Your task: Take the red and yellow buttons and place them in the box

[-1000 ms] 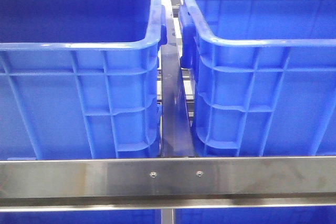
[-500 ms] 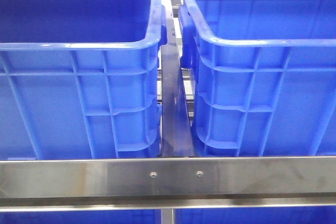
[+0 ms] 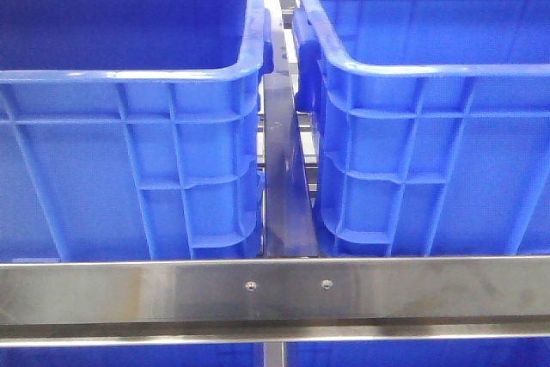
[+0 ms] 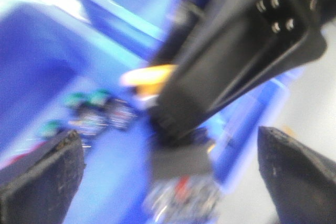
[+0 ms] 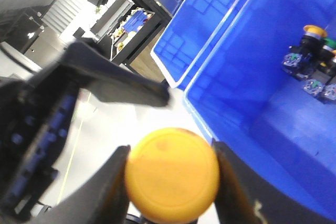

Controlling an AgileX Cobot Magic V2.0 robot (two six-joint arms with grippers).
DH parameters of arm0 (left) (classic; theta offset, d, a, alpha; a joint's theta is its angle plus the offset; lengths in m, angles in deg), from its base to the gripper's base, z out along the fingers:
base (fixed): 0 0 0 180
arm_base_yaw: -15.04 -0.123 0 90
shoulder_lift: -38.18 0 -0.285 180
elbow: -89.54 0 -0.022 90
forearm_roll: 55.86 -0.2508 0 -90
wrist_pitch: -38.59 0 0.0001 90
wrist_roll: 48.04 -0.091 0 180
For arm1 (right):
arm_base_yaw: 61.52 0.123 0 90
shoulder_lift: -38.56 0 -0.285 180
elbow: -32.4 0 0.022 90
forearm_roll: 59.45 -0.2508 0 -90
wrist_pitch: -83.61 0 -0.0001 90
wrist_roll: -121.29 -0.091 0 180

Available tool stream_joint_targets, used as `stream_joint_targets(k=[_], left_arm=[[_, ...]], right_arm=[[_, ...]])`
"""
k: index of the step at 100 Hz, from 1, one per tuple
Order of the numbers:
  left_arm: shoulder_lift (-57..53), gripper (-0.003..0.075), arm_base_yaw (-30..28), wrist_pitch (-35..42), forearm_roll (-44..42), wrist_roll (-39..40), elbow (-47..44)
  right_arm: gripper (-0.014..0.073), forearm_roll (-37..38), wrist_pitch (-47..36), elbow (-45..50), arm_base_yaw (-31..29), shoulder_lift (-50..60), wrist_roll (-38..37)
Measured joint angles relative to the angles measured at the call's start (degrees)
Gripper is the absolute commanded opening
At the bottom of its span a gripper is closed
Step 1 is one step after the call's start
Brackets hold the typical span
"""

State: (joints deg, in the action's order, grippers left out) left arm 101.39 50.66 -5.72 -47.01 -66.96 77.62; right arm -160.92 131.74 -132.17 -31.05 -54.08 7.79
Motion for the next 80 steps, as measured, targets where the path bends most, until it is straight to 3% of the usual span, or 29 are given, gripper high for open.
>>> stream_joint_targets(k=[40, 80], left_arm=[[-12.8, 0.061, 0.0, 0.6, -29.0, 30.3, -5.0], [-24.4, 0.0608, 0.0, -5.1, -42.4, 48.3, -18.5]], right_arm=[[-0.0015, 0.0, 2.9, 0.0, -9.3, 0.0, 0.0], [-0.0015, 0.1, 6.6, 0.0, -13.9, 0.0, 0.0]])
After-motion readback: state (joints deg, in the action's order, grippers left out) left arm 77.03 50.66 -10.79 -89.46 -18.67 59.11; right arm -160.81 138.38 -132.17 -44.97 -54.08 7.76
